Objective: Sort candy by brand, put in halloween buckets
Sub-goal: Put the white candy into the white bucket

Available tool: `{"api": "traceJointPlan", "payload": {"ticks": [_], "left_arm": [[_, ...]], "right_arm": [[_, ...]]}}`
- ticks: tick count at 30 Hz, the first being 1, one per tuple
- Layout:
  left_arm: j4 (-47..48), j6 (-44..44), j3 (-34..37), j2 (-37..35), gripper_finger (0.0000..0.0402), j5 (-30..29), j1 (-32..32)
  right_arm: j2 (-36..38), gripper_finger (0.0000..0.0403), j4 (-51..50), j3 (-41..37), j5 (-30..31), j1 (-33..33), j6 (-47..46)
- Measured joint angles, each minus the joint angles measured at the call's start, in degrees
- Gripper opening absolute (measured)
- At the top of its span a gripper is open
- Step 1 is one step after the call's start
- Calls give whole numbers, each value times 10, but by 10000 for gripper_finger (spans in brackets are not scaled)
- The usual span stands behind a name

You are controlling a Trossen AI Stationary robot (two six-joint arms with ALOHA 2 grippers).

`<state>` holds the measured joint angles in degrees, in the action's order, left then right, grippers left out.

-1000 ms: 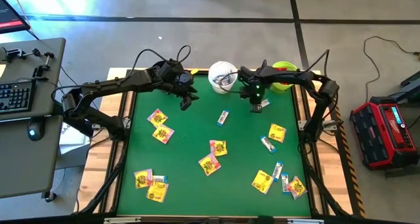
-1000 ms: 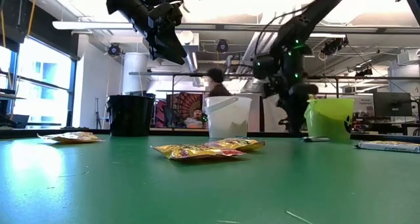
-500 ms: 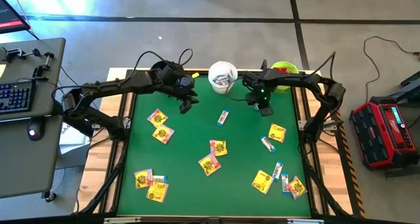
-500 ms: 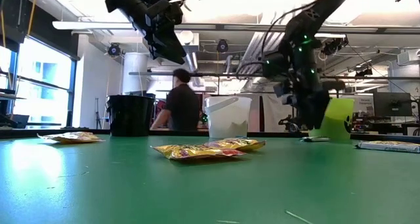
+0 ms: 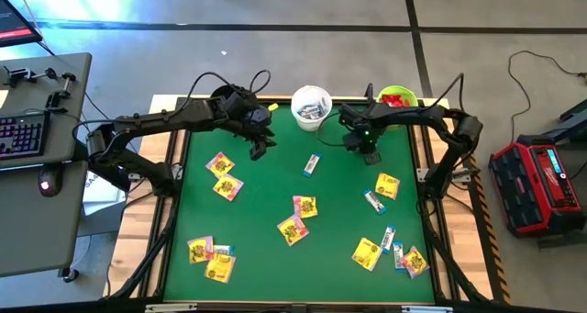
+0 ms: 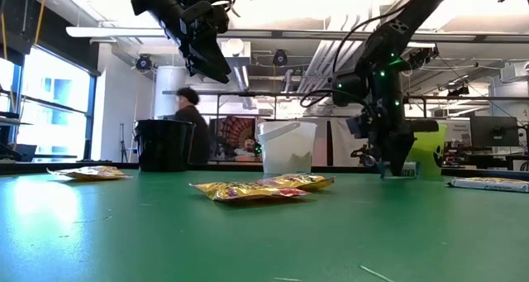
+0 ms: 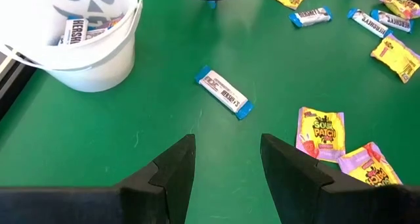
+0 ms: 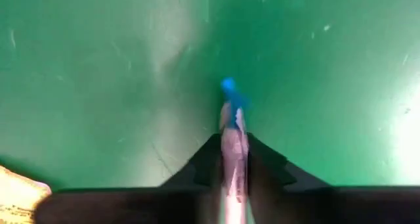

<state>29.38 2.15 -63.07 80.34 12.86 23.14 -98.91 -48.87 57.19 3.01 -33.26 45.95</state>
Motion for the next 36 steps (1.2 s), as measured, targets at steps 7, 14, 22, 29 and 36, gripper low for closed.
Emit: {"api": "traceJointPlan", "payload": {"ticks": [7,14,22,29,36], "left_arm": [[0,0,0,0,165,0,0],[0,0,0,0,165,0,1],[-1,11,0,0,165,0,1],[-1,22,0,0,165,0,1],[-1,20,0,0,165,0,1]], "right_arm": [[0,21,-15,27,-26,0,-20],[0,6,-106,128,-118,0,-92],[0,6,-56,311,-191,0,-265],[-51,6,72,422,-134,-2,-430],[-177,6,20,508,-99,-4,-455]]}}
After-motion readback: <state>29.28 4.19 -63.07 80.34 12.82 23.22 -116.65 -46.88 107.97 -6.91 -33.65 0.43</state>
